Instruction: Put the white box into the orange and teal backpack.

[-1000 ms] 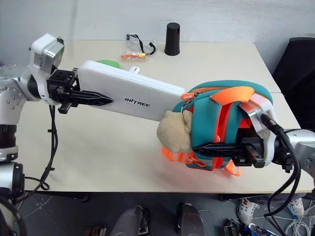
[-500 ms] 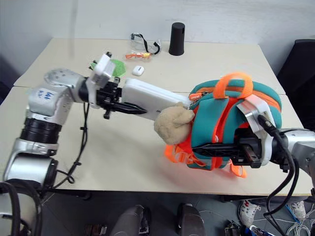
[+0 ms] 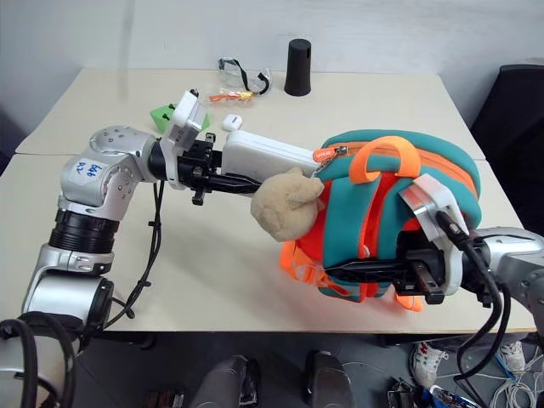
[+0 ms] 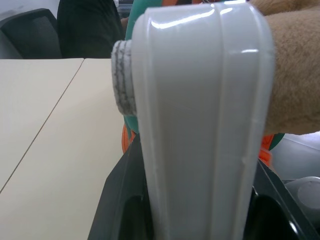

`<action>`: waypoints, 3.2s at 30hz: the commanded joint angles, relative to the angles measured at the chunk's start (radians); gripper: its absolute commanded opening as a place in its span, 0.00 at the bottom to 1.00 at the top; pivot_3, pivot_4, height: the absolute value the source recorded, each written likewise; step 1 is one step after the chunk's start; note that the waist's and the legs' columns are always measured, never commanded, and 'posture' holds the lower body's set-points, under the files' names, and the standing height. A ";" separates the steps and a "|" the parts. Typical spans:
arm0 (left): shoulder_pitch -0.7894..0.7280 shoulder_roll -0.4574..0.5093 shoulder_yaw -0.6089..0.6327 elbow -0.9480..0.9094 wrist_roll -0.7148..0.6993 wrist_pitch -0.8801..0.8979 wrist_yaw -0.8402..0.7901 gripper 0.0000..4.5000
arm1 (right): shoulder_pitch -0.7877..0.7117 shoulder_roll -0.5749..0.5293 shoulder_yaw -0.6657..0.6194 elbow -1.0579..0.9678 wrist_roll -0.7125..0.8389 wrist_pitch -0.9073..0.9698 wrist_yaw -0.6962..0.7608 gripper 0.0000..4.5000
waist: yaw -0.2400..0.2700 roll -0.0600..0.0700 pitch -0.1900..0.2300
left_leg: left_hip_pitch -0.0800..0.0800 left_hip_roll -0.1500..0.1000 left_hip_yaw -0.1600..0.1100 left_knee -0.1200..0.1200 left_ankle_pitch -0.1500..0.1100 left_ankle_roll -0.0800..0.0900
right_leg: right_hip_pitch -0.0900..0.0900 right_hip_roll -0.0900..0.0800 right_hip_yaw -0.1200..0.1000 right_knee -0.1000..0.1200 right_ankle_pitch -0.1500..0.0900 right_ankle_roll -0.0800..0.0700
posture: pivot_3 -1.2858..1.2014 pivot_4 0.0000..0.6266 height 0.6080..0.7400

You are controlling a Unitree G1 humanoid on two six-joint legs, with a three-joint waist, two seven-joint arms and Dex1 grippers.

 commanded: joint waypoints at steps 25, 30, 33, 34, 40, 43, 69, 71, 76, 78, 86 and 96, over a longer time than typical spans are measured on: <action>0.001 -0.134 -0.048 -0.079 0.016 0.058 0.016 0.99 | 0.033 0.105 0.046 -0.061 -0.073 -0.097 -0.124 0.00 | -0.006 0.000 0.000 | 0.000 0.001 -0.001 0.001 0.000 0.000 | 0.000 0.000 0.001 -0.001 0.000 -0.001 | 0.52 0.24 1.00; 0.003 -0.019 0.022 -0.169 -0.058 0.113 -0.033 0.99 | 0.033 0.148 0.078 -0.055 -0.145 -0.132 -0.166 0.00 | -0.002 0.000 0.000 | 0.000 0.001 -0.001 0.001 0.000 -0.001 | 0.000 0.000 0.001 0.000 0.000 -0.001 | 0.52 0.24 1.00; -0.032 0.080 0.094 -0.208 -0.180 0.261 -0.085 0.99 | 0.033 0.175 0.094 -0.047 -0.187 -0.158 -0.195 0.00 | -0.008 0.000 0.000 | 0.000 0.001 -0.001 0.001 0.000 -0.001 | 0.000 0.001 0.001 0.001 0.000 -0.001 | 0.52 0.24 1.00; -0.039 0.098 0.106 -0.220 -0.212 0.300 -0.090 0.99 | 0.033 0.179 0.095 -0.048 -0.193 -0.161 -0.197 0.00 | -0.009 0.000 0.000 | 0.000 0.001 -0.001 0.001 0.000 -0.001 | 0.000 0.001 0.001 0.001 0.000 -0.001 | 0.52 0.24 1.00; -0.054 0.149 0.114 -0.318 -0.300 0.396 -0.081 0.99 | 0.048 0.193 0.099 -0.061 -0.197 -0.164 -0.206 0.00 | -0.008 0.000 0.000 | 0.001 0.001 -0.001 0.001 0.000 -0.001 | 0.001 0.001 0.001 0.001 0.000 -0.001 | 0.52 0.24 1.00; -0.046 0.132 0.085 -0.349 -0.287 0.390 -0.046 0.99 | 0.050 0.194 0.092 -0.067 -0.187 -0.159 -0.213 0.00 | -0.005 0.000 0.000 | 0.001 0.001 -0.001 0.001 0.000 -0.001 | 0.001 0.001 0.001 0.001 0.000 -0.001 | 0.52 0.24 1.00; 0.020 0.002 -0.066 -0.165 0.117 -0.114 0.147 0.99 | 0.125 0.167 0.034 -0.118 -0.078 -0.144 -0.240 0.00 | 0.000 0.000 0.000 | 0.002 0.000 0.000 0.001 0.000 -0.001 | 0.001 0.002 0.001 0.001 0.000 -0.001 | 0.52 0.24 1.00; 0.024 -0.002 -0.075 -0.155 0.125 -0.114 0.140 0.90 | 0.133 0.166 0.032 -0.123 -0.076 -0.146 -0.240 0.00 | -0.002 0.000 0.000 | 0.002 0.001 0.001 0.001 0.000 -0.001 | 0.001 0.002 0.001 0.001 0.000 -0.001 | 0.52 0.24 1.00; -0.011 0.007 -0.070 -0.075 0.158 -0.155 0.127 0.57 | 0.144 0.169 0.025 -0.129 -0.068 -0.151 -0.247 0.00 | 0.000 0.000 0.000 | 0.002 0.001 0.001 0.001 0.000 -0.001 | 0.001 0.002 0.001 0.000 0.000 -0.001 | 0.52 0.24 1.00; -0.055 0.022 -0.052 -0.019 0.163 -0.174 0.110 0.44 | 0.153 0.172 0.019 -0.128 -0.069 -0.156 -0.252 0.00 | 0.001 0.000 0.000 | 0.002 0.001 0.001 0.001 0.000 -0.001 | 0.001 0.002 0.000 0.000 0.000 -0.001 | 0.52 0.24 1.00; -0.251 0.048 0.024 0.153 0.140 -0.193 0.071 0.19 | 0.209 0.208 0.020 -0.135 -0.100 -0.201 -0.301 0.00 | 0.000 0.000 0.000 | 0.001 0.001 0.001 0.001 0.000 0.000 | 0.001 0.002 -0.001 0.001 0.000 -0.001 | 0.52 0.24 1.00; -0.123 0.200 -0.053 0.103 0.251 -0.314 -0.082 0.19 | 0.208 0.298 0.003 -0.124 -0.131 -0.261 -0.422 0.00 | -0.012 0.000 0.000 | 0.002 0.001 0.002 0.000 0.000 -0.001 | 0.000 0.003 0.000 0.002 0.000 -0.001 | 0.52 0.24 1.00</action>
